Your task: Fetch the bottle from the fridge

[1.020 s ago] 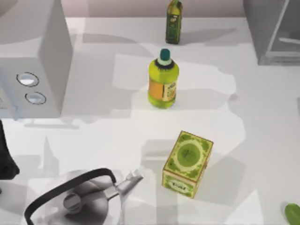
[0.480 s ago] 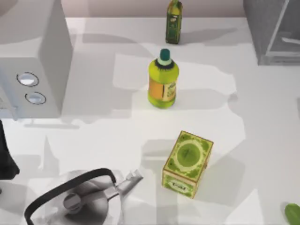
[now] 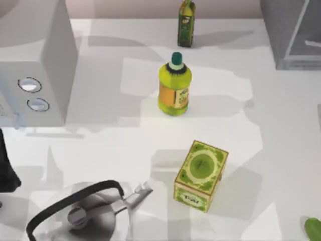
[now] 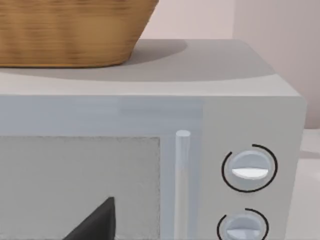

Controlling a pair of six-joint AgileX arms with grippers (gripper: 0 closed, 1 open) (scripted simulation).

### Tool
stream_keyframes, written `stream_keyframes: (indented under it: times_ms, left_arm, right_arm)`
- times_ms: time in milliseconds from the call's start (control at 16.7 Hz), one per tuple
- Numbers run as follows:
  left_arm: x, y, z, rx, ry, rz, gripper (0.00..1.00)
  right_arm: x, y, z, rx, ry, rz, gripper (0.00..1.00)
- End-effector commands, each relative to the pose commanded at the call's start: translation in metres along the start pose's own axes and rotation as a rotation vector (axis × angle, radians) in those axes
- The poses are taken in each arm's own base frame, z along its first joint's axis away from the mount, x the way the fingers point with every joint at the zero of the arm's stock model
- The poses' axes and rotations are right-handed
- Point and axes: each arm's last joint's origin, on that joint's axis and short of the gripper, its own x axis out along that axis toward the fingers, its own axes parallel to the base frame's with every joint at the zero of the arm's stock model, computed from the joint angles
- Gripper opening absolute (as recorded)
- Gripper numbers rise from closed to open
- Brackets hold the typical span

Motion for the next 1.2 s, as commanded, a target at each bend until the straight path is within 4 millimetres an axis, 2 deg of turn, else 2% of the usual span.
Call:
stream_keyframes:
  times_ms: [600,1080,1200]
  left_arm:
    - [0.000,0.000,0.000,0.000,0.000,0.000,1.00]
    - [0.000,0.000,0.000,0.000,0.000,0.000,1.00]
    - [0.000,0.000,0.000,0.000,0.000,0.000,1.00]
  right_arm:
    - [0.000,-0.002,0.002,0.000,-0.003,-0.003,0.00]
    - [0.000,-0.001,0.046,0.002,0.003,-0.001,0.00]
    - [-0.001,-0.001,0.051,0.001,-0.001,-0.003,0.00]
